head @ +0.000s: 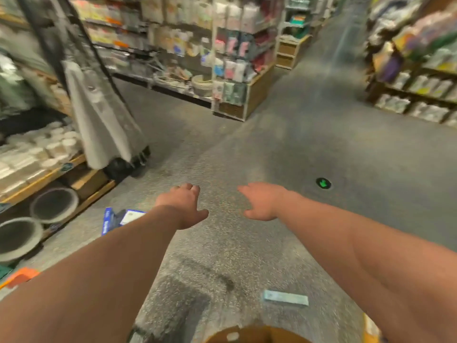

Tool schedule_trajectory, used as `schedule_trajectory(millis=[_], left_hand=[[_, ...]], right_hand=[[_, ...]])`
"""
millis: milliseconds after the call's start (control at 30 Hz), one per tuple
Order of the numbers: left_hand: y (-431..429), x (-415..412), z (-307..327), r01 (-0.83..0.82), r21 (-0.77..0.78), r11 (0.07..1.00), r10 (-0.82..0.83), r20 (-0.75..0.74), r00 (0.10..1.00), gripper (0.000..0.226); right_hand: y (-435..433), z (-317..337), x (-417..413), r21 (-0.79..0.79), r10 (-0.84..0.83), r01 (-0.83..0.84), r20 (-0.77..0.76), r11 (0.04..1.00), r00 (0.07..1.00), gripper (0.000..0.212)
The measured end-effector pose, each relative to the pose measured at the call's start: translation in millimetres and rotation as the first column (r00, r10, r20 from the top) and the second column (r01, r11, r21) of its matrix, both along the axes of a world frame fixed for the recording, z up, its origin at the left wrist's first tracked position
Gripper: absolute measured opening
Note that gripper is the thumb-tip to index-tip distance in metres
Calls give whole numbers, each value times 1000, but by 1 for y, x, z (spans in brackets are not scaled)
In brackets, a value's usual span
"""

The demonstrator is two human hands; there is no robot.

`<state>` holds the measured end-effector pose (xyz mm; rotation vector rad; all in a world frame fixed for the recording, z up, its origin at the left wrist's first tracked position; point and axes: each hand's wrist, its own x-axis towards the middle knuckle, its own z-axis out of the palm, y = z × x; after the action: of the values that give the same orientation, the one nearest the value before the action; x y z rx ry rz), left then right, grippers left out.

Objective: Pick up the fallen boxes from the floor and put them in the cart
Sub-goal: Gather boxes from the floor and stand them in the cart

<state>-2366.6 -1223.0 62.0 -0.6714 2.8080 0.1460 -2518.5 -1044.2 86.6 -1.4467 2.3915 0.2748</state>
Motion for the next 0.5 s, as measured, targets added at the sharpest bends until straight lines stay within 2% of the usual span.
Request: schedule_trajectory(millis=[200,500], left_hand=[[104,-67,-3,182,-14,983,-181,39,983,79],[202,-106,-15,170,-31,985,-167,80,983,80]], right_hand=[[122,-10,-43,46,-202,202,4,978,979,78],[223,-21,-94,79,-209,207,20,975,978,80]])
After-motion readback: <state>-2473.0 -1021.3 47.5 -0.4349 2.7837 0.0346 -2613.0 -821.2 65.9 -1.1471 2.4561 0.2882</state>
